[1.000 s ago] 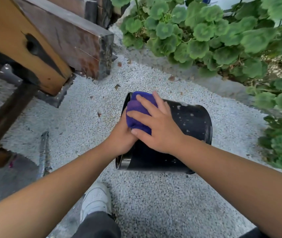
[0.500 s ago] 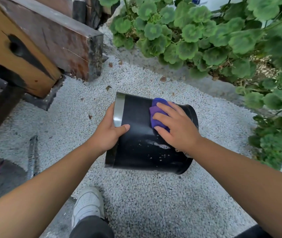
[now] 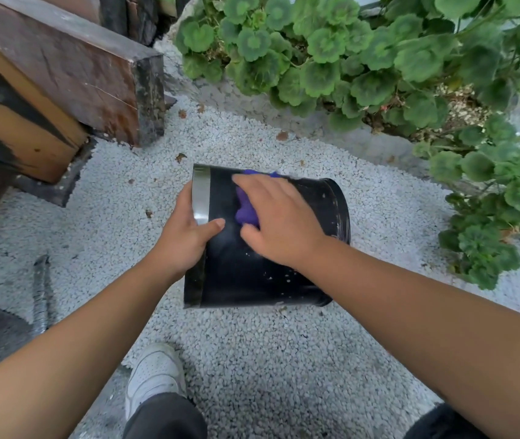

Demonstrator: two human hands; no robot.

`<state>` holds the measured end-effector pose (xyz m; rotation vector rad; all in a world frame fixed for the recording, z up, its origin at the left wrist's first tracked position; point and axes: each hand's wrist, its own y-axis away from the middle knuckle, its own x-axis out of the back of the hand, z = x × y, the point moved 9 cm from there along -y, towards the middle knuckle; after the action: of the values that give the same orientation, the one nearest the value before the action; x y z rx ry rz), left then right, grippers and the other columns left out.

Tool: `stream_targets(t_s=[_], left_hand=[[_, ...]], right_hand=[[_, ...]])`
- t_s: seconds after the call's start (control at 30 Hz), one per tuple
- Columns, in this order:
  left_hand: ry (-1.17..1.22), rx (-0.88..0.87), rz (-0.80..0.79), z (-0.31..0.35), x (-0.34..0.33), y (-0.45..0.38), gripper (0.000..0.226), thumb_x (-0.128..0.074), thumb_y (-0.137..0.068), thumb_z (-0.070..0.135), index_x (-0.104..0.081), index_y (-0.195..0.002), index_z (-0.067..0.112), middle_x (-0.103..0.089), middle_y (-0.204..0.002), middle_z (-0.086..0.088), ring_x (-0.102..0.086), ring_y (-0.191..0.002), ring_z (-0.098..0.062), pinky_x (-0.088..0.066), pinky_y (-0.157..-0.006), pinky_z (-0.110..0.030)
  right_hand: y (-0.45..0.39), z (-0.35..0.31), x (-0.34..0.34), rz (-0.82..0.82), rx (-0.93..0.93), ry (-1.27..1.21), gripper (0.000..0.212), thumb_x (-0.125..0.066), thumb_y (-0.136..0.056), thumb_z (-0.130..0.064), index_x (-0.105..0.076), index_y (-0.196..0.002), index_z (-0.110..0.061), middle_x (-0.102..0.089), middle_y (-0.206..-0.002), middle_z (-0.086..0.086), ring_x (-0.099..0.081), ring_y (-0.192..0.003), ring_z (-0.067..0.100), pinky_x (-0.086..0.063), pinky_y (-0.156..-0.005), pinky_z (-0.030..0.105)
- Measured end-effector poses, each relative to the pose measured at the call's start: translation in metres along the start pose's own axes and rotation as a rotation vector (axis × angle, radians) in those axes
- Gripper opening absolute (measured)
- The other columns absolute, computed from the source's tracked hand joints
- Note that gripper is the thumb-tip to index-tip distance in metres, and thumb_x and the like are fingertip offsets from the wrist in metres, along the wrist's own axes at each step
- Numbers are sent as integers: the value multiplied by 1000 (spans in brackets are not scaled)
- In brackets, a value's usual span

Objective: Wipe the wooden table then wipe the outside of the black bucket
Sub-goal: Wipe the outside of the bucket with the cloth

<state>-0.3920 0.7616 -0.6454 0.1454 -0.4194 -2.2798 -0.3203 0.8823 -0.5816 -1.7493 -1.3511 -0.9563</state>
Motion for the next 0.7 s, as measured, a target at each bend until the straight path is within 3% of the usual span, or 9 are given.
stream_targets(t_s=[0.1,0.23,0.33,0.4,0.47,0.6,0.7], left_hand=[[-3,-31,-1,7,-7,-1,64,-63,-79,8,-46,-139,25,-68,-118,5,-65,-106,-10,-52,-84,-21],[107,-7,2,3,-5,-1,70,-45,-74,1,-46,-141,21,-68,-118,0,-65,-106,-14,-53,-81,-23],[84,6,48,-1,3,-1,66,-46,-72,6,-50,-135,26,-69,-109,7,-67,-99,-7,-54,-75,-20],[63,27,76,-6,9,0,62,-48,-73,8,-51,-130,31,-69,-105,10,-67,-94,-4,-53,-71,-19],[7,54,73,-11,15,2,57,-50,-81,10,-48,-133,35,-67,-112,9,-67,-98,-4,-53,-74,-21],[-76,66,80,-21,24,14,41,-55,-95,9,-47,-129,29,-65,-115,7,-66,-107,-14,-53,-77,-23],[-46,29,49,-31,27,43,61,-60,-91,4,-40,-144,27,-66,-124,9,-63,-117,-12,-53,-91,-24]], right_hand=[[-3,-28,-12,30,5,-67,59,-66,-71,-37,-53,-124,-14,-36,-143,10,-41,-124,32,-37,-103,45],[5,-19,-34,-8,-70,27,44,-61,-83,-48,-58,-122,-26,-29,-155,14,-14,-144,39,-23,-110,58],[14,-2,-36,-14,-84,70,42,-59,-84,-45,-59,-122,-27,-36,-153,12,-24,-142,38,-23,-112,60],[22,26,-29,-3,-201,77,39,-55,-82,-46,-59,-119,-31,-38,-152,7,-27,-142,33,-23,-111,62],[29,51,-23,-13,-317,64,40,-51,-80,-47,-58,-117,-34,-37,-153,2,-25,-142,28,-20,-111,64],[32,63,-19,8,-334,79,46,-49,-78,-45,-61,-118,-27,-41,-150,5,-30,-139,30,-26,-108,61],[31,62,-21,12,-337,95,46,-51,-78,-43,-61,-119,-26,-43,-148,7,-32,-138,31,-27,-109,59]])
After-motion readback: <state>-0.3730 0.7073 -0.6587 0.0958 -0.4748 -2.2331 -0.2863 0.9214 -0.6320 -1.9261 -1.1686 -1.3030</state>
